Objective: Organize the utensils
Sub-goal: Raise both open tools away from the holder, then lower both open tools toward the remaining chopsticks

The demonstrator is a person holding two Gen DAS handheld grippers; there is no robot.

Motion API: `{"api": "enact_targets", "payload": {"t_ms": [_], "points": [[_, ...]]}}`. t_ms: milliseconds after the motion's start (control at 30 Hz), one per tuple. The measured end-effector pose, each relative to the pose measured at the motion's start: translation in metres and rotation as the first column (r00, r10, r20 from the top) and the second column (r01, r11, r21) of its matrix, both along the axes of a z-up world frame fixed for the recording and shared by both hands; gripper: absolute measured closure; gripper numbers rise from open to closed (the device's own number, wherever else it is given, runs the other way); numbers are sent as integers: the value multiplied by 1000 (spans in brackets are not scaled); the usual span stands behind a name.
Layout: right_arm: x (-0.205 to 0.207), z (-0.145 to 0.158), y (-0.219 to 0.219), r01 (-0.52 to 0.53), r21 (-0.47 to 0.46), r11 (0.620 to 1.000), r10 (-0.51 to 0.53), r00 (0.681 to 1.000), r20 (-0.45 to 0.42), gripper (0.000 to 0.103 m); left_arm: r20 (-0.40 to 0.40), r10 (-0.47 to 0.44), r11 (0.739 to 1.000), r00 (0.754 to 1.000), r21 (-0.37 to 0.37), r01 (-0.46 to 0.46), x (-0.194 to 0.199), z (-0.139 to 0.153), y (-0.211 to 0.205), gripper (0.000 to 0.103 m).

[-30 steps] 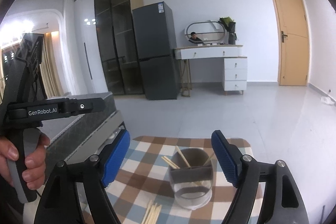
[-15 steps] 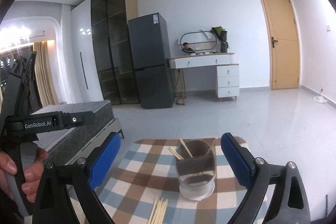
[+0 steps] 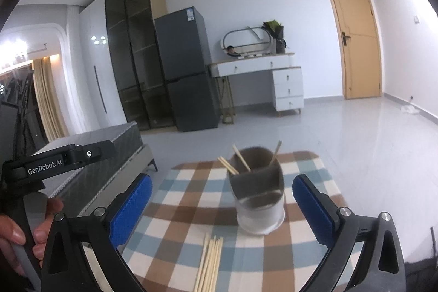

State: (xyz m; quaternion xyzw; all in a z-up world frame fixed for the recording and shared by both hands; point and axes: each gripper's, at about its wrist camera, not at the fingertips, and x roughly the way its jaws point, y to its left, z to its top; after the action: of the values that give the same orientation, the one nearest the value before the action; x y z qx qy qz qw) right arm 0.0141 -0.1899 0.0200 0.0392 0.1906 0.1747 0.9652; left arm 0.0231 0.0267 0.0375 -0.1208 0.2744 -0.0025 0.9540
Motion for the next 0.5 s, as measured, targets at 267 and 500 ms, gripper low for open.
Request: {"api": "enact_targets", "payload": {"t_ms": [267,500], "points": [[5,-28,3,22,-29,999,-23,998,-50,0,-54,24,1000,998,18,-23,4,-34,4,12],[22,-58,10,5,-89,996,-18,988,-151,0,-149,41,999,988,13,-39,17,-72,1,12]]}}
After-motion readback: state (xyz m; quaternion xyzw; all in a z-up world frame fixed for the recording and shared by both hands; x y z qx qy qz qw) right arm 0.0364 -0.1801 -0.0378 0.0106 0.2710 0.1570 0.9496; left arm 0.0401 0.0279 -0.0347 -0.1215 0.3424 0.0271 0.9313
